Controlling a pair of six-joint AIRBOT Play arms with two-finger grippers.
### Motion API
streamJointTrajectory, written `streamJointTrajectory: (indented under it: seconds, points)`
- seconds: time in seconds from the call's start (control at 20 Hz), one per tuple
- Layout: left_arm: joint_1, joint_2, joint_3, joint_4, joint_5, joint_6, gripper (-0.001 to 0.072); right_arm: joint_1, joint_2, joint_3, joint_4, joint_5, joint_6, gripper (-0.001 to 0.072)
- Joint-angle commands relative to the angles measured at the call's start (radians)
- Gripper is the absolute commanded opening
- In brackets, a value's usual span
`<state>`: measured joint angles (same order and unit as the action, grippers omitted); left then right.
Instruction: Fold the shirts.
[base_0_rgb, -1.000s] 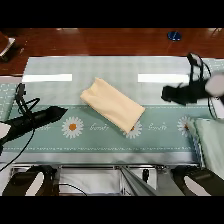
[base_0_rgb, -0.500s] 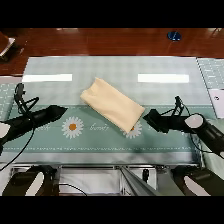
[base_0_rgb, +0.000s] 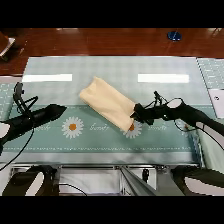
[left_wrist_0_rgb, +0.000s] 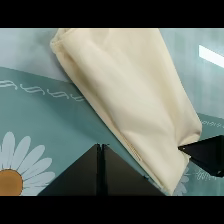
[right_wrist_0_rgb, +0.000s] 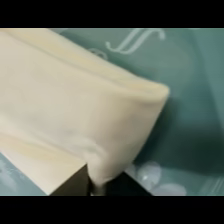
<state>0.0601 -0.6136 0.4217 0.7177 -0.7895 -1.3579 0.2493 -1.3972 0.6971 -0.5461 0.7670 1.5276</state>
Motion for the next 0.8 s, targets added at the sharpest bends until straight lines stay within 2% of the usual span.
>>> streamJointTrajectory:
  seconds: [0.0,0.15,0.25,0.45,0.75]
  points:
    - [0.000,0.001,0.000,-0.002,0.005,0.000,0.0021,0.040,-0.053,0.137,0.022,0.042,-0.126,0.0025]
    - [0.000,0.001,0.000,-0.002,0.005,0.000,0.0021,0.013,-0.045,0.323,0.005,0.206,-0.192,0.0025]
    - [0.000,0.001,0.000,-0.001,0.005,0.000,0.0021,-0.011,0.004,0.444,-0.041,0.256,-0.193,0.0025]
    - [0.000,0.002,0.000,-0.002,0.003,0.000,0.0021,-0.142,0.115,0.661,-0.167,0.366,-0.103,0.0025]
    - [0.000,0.002,0.000,-0.024,0.004,0.000,0.0021,-0.483,0.244,0.885,-0.348,0.727,0.042,0.0024]
